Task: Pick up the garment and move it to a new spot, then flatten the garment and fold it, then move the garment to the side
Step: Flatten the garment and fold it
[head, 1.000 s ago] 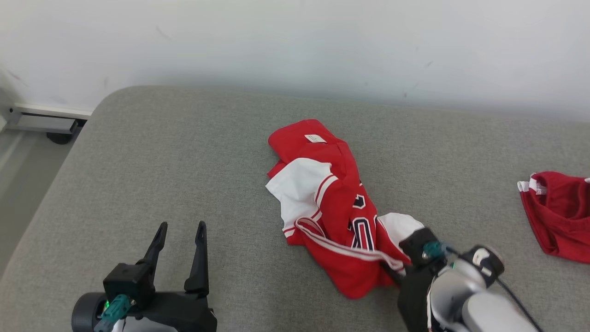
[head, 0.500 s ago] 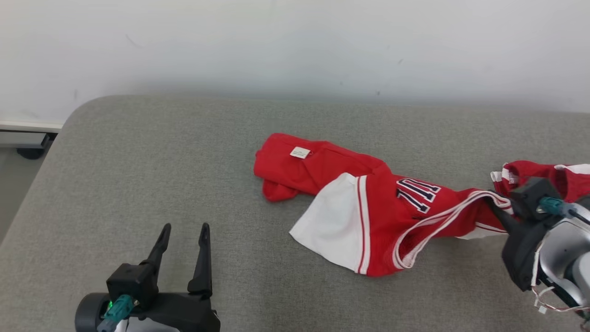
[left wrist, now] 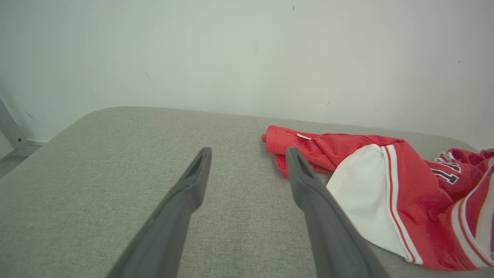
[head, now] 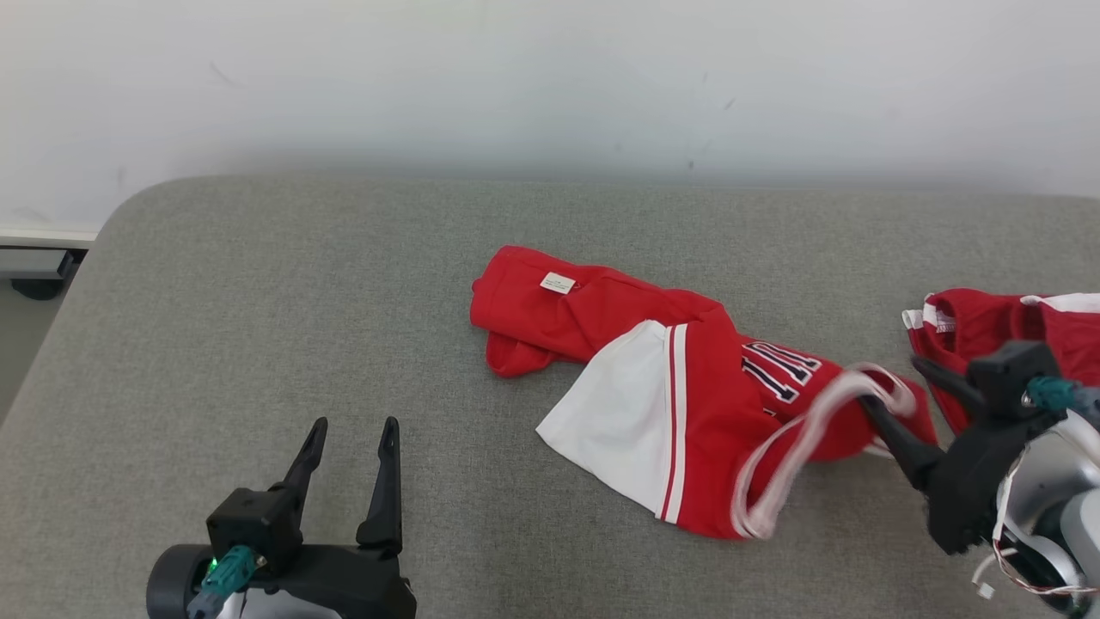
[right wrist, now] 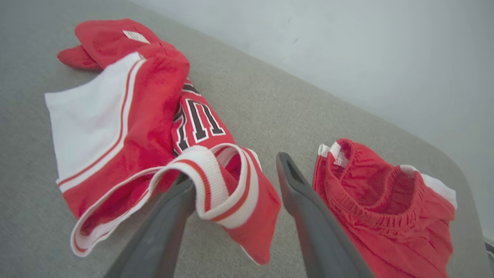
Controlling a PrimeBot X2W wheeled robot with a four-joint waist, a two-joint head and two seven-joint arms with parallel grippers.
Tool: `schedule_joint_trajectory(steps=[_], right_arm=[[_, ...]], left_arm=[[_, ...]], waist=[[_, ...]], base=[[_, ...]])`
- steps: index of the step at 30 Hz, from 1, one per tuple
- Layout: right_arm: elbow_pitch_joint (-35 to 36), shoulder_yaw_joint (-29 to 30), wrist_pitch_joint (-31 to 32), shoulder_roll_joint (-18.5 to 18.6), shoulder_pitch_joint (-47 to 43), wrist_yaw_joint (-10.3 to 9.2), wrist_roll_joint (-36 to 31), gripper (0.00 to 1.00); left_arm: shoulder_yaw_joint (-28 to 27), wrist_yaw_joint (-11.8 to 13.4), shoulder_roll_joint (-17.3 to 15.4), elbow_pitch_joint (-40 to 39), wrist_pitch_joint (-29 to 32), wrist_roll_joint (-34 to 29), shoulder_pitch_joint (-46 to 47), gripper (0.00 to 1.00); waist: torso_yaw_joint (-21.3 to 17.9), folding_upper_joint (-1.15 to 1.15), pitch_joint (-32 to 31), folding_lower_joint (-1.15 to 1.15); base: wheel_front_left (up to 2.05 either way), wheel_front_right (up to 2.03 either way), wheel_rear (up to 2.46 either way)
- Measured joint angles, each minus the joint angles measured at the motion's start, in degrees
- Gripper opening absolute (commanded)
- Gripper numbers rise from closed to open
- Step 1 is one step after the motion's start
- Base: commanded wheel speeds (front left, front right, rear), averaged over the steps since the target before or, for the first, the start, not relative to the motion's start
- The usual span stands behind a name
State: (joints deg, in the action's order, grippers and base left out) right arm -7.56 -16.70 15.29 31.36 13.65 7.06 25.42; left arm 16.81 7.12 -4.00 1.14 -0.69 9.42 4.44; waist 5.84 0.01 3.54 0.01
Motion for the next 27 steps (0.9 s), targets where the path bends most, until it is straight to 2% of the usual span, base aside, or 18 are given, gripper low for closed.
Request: schedule_joint_trajectory(steps=[3,6,10,14,23,25,26,27], right_arm=[[5.92,1.44,-0.92,-1.98,-0.12,0.0,3.81,1.0],[11.18,1.31,-1.24,-2.52,-0.04,0.0,4.55,1.0],[14.81,-0.34,-0.69,-3.8,-0.03,0.0,4.81,1.0],[14.66,-4.87,1.59,-5.69,1.47,0.0,3.41,1.0],[3.24,-17.23,7.83,-13.59,7.56,0.01,-0.66,1.0],[1.66,-18.23,8.49,-14.45,8.66,0.01,-1.09,1.0],[-7.25,-20.33,10.55,-17.82,14.74,0.02,-2.63,1.0],[-10.16,-20.74,11.13,-18.4,15.72,0.02,-2.81,1.0]], left_arm=[[-0.13,0.0,-0.02,-0.01,0.13,0.0,0.14,1.0],[-0.32,0.0,-0.03,-0.09,0.14,0.0,0.22,1.0],[0.41,0.0,0.19,-0.1,0.37,-0.01,0.54,1.0],[0.96,-0.02,0.2,-0.08,0.74,-0.01,0.76,1.0],[2.33,-0.08,0.43,0.12,1.14,-0.04,3.28,1.0],[2.33,-0.08,0.43,0.21,1.14,-0.04,3.3,1.0],[2.63,-0.08,0.51,1.16,1.12,0.0,4.46,1.0],[2.75,-0.08,0.56,1.55,1.09,0.02,4.48,1.0]], waist=[[-0.24,-0.01,-0.09,0.0],[-0.54,-0.01,-0.03,0.0],[-0.47,-0.01,0.13,0.0],[-0.15,-0.01,0.44,0.0],[2.17,-0.01,1.62,0.0],[2.46,-0.01,1.74,0.0],[4.12,-0.01,2.21,0.0],[4.65,-0.01,2.27,0.0]], base=[[0.0,0.0,0.0],[0.0,0.0,0.0],[0.0,0.0,0.0],[0.0,0.0,0.0],[0.0,0.0,0.0],[0.0,0.0,0.0],[0.0,0.0,0.0],[0.0,0.0,0.0]])
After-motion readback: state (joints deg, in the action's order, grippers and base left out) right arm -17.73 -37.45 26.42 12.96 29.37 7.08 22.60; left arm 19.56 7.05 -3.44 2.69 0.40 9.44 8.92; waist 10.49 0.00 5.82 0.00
